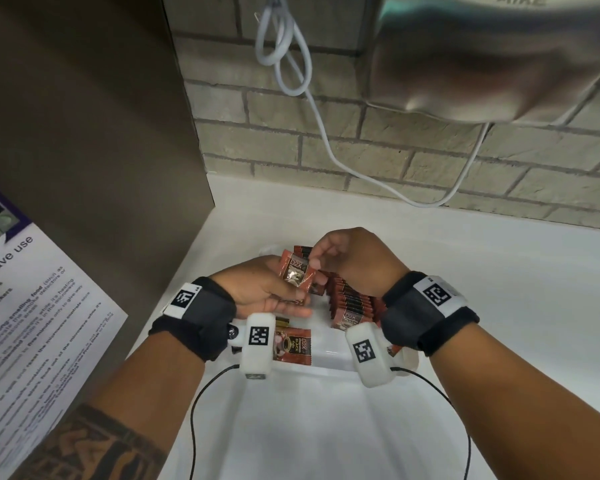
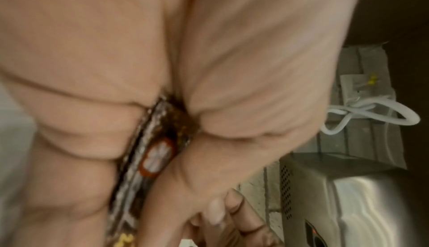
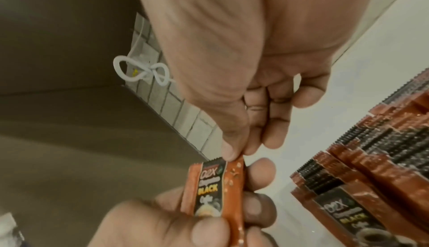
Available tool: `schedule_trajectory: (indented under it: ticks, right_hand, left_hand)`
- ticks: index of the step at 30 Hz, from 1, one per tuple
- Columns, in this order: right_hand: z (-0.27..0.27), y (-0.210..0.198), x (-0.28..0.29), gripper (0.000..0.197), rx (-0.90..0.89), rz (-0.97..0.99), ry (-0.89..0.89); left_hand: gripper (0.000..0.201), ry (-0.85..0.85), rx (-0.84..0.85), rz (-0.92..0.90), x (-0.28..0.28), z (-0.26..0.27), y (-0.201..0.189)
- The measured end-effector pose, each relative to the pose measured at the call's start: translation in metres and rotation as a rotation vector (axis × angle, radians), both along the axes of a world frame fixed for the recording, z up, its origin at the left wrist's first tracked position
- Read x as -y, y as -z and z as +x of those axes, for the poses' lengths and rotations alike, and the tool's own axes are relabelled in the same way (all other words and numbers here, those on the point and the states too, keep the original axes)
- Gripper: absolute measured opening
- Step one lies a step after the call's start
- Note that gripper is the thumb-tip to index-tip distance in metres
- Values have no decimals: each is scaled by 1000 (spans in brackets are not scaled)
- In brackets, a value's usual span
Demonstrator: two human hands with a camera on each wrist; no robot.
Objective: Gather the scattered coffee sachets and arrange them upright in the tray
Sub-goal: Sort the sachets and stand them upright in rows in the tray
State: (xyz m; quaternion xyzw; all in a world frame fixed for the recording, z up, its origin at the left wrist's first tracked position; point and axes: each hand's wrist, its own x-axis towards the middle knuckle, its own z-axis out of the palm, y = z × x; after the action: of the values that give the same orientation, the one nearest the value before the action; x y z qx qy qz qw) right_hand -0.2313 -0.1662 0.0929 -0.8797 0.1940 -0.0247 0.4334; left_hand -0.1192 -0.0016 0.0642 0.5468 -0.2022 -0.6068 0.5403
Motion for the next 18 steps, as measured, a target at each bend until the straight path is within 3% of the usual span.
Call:
schedule_trajectory:
  ticks: [6, 14, 18]
  right_hand:
    - [-3, -17, -1, 4, 24, -43, -67]
    - [-10, -29, -1, 3, 15, -36, -87]
    - [-9, -30, 2, 5, -14, -75, -65]
  left_hand:
    - [33, -55, 214, -24, -6, -12, -8]
    - [41, -84, 404, -119, -9, -21, -17]
    - [42, -66, 479, -70, -9, -20, -14]
